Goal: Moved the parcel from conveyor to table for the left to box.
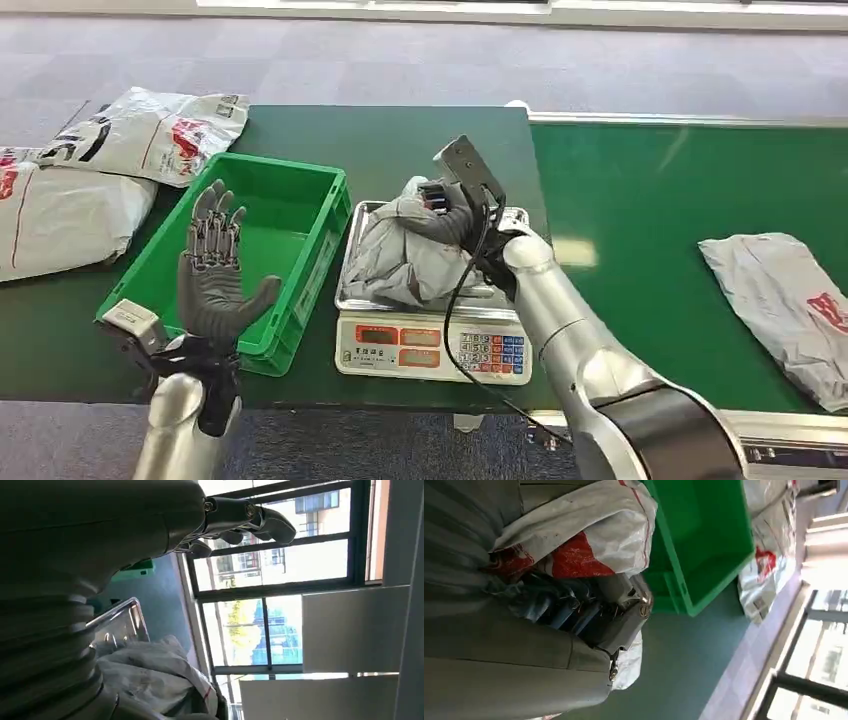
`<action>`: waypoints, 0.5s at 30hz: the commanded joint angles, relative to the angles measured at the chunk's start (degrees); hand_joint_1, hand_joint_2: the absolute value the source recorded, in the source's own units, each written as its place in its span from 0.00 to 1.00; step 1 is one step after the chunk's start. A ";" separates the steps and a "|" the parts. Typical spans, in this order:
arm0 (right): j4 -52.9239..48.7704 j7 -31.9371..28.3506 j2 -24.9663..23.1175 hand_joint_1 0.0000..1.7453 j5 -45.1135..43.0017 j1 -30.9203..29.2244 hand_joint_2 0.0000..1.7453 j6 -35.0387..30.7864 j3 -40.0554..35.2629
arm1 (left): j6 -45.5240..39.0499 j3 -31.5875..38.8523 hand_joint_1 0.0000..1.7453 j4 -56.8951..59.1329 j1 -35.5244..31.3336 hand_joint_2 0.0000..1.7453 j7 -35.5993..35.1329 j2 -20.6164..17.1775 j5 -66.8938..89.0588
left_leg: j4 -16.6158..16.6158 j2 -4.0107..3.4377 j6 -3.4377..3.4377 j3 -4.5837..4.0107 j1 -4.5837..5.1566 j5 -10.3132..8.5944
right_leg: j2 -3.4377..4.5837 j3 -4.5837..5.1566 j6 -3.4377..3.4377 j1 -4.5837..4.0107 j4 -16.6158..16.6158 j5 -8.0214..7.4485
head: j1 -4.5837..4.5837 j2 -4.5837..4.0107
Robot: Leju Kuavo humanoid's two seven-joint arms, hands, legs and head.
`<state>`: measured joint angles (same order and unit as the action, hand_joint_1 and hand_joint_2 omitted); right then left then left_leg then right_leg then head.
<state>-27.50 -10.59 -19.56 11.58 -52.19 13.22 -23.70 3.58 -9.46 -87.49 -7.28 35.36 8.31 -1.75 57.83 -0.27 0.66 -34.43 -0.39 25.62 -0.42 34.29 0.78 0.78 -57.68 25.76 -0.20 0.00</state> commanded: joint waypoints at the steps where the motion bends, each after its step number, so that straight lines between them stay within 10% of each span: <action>1: 5.25 2.54 -0.44 1.00 -7.63 -1.50 1.00 0.73 -18.51 | -0.14 2.73 0.00 0.36 -0.32 1.00 -1.09 0.12 0.55 | -0.09 -0.04 0.00 0.20 -0.02 0.02 | 0.09 -0.18 -0.06 -0.03 0.09 0.00 | 0.00 -0.02; 2: 5.89 0.20 -0.44 1.00 -8.04 -1.27 1.00 1.60 -18.82 | 0.04 2.78 0.00 0.69 -0.29 1.00 -0.99 0.09 0.65 | -0.09 -0.04 0.00 0.17 -0.01 0.01 | 0.07 -0.14 -0.05 -0.02 0.08 0.00 | 0.02 0.00; 3: 6.17 -0.57 -0.44 0.61 -8.20 -1.08 1.00 1.37 -18.97 | 0.05 2.93 0.00 0.95 -0.27 1.00 -0.99 0.15 0.66 | -0.08 -0.02 -0.01 0.15 -0.03 0.01 | 0.05 -0.14 -0.04 -0.03 0.09 -0.01 | 0.00 0.00; 4: 5.66 -2.40 -0.44 0.00 -9.05 -0.62 1.00 -0.30 -18.03 | -0.01 3.18 0.00 1.12 -0.31 1.00 -0.95 0.31 0.63 | -0.14 -0.01 -0.01 0.24 -0.02 0.00 | 0.05 -0.23 -0.05 -0.02 0.14 -0.01 | 0.02 0.00; 15: 2.66 -1.23 3.18 0.00 -6.29 -0.95 1.00 -9.89 -11.83 | -3.81 1.68 0.00 1.94 -3.59 1.00 -5.47 0.29 6.75 | 0.00 0.22 -0.01 0.05 -0.02 -0.04 | -0.18 -0.09 -0.07 -0.02 0.04 -0.01 | 0.00 0.00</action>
<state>-25.57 -12.24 -20.20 4.11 -51.17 6.63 -36.50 2.41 -8.11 -88.35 -7.20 33.25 9.11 0.93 57.85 -0.28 0.66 -34.40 -0.39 25.61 -0.41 34.32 0.73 0.79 -57.67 25.72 -0.20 0.00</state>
